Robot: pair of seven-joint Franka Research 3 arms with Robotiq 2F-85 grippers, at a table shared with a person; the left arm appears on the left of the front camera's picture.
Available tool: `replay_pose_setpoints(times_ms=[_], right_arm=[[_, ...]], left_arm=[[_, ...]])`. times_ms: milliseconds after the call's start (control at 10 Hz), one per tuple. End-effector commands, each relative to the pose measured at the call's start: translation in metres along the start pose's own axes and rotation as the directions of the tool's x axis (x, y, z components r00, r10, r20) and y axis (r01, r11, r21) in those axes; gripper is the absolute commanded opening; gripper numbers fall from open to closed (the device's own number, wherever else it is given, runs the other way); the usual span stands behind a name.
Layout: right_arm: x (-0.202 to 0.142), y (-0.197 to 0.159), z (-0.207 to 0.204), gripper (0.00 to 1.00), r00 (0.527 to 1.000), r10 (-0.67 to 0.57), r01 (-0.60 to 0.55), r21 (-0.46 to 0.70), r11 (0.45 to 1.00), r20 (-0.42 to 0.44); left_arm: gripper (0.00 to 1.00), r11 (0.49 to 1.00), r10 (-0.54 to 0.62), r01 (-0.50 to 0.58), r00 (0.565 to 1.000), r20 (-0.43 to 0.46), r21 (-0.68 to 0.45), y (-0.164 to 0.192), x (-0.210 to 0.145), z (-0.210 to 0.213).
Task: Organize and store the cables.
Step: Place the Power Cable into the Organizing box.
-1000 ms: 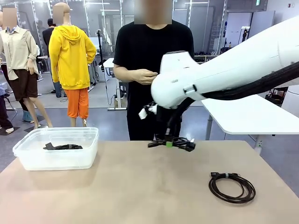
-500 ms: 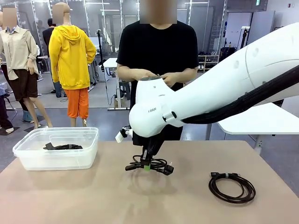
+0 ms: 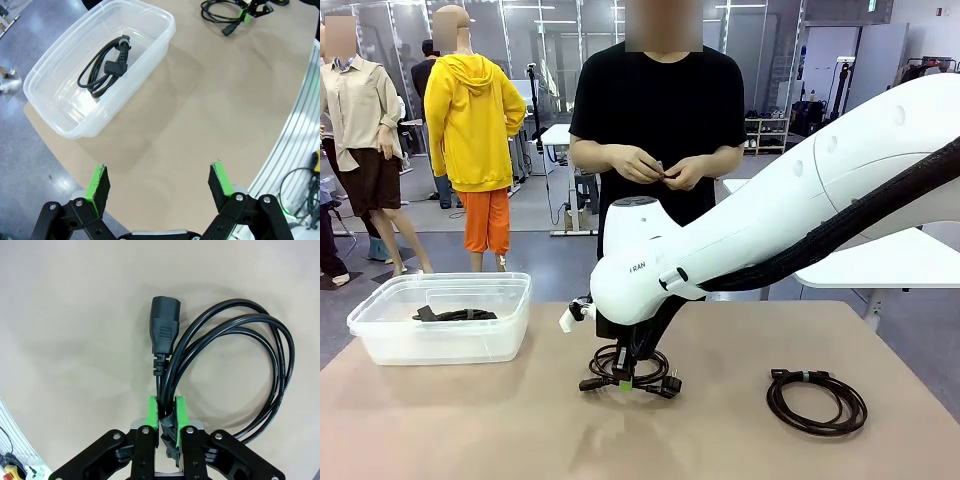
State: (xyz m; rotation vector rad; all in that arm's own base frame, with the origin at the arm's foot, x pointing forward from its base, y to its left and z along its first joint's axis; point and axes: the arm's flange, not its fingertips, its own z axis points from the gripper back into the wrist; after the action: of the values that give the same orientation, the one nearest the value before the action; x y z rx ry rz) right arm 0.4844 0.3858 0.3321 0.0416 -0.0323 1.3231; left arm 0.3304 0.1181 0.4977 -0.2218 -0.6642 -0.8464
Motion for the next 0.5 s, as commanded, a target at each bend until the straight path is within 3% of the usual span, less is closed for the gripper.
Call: replay_pose_setpoints(times_ms=[0,100,200,300,400], right_arm=[[-0.004,-0.001,0.012,0.46,0.999,-0.025,0.025,0.003,1.000,-0.031],[-0.008,0.000,0.017,0.46,0.999,-0.029,0.029,0.004,1.000,-0.017],[-0.014,0.001,0.022,0.75,0.999,-0.042,0.042,0.019,0.999,-0.002],[-0.021,0.000,0.027,0.49,0.998,-0.053,0.053,0.019,0.998,0.021],[-0.032,-0.001,0.034,1.00,0.997,-0.069,0.069,0.014,0.998,0.046]], left_arm=[[1.00,1.000,-0.002,0.002,1.000,0.003,-0.004,0.000,0.000,0.000],[1.00,1.000,-0.002,0.002,1.000,0.003,-0.004,0.000,0.000,0.000],[1.00,1.000,0.000,0.000,1.000,0.000,0.000,0.000,0.000,0.000],[1.00,0.999,-0.034,0.034,0.999,-0.030,-0.015,-0.004,0.010,-0.007],[1.00,0.999,-0.029,0.029,0.999,-0.029,-0.021,-0.008,0.020,-0.013]])
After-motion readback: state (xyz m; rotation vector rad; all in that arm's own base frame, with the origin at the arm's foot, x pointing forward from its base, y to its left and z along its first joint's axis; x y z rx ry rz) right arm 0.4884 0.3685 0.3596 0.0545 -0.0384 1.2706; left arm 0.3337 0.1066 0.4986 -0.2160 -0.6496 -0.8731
